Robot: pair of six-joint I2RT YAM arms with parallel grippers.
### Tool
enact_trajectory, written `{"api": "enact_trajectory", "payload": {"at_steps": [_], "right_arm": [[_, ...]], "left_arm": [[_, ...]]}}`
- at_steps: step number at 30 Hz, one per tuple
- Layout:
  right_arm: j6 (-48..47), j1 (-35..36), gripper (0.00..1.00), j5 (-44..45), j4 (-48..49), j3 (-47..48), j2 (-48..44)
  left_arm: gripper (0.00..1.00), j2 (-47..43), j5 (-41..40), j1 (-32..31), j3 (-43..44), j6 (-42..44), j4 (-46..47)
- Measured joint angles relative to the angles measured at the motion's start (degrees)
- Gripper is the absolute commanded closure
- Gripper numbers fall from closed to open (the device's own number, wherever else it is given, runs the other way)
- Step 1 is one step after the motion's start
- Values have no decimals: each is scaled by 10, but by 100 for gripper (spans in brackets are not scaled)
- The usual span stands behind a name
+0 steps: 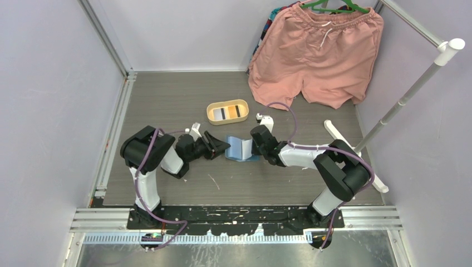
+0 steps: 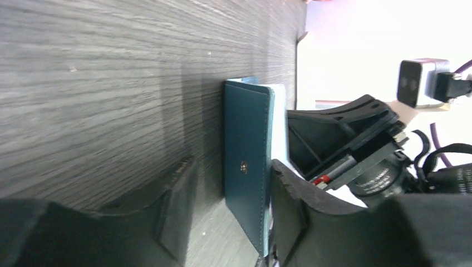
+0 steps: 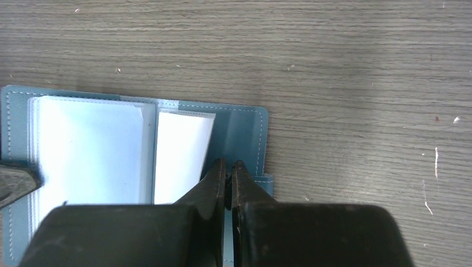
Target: Take the credit cards out of the card holder
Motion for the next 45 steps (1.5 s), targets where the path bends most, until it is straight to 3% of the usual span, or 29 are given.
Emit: {"api": "enact_trajectory", "payload": {"at_steps": [5, 19, 30, 32, 34, 37, 38, 41, 45], "right_arm": [[0, 0, 99, -2, 2, 0, 1], [0, -3, 99, -6, 20, 0, 11], [0, -3, 99, -8, 24, 0, 15], [0, -3, 99, -8, 25, 1, 15], [0, -3, 99, -8, 28, 3, 18], [0, -3, 99, -8, 30, 5, 21], [0, -3, 92, -8, 30, 6, 21], [-4, -3, 55, -8, 15, 14, 21], [-33, -2, 38, 5, -32, 22, -10]], "left_arm": [[68, 0, -14, 1, -14, 10, -5], [64, -9, -19, 24, -31, 10, 0], [72, 3, -10, 28, -28, 7, 7], [78, 4, -9, 28, -26, 7, 8], [98, 5, -9, 28, -26, 8, 8], [100, 5, -3, 28, -24, 13, 3], [100, 5, 0, 28, -23, 15, 0], [100, -9, 5, 30, -15, 31, -30], [100, -75, 5, 30, 5, 79, -130]]}}
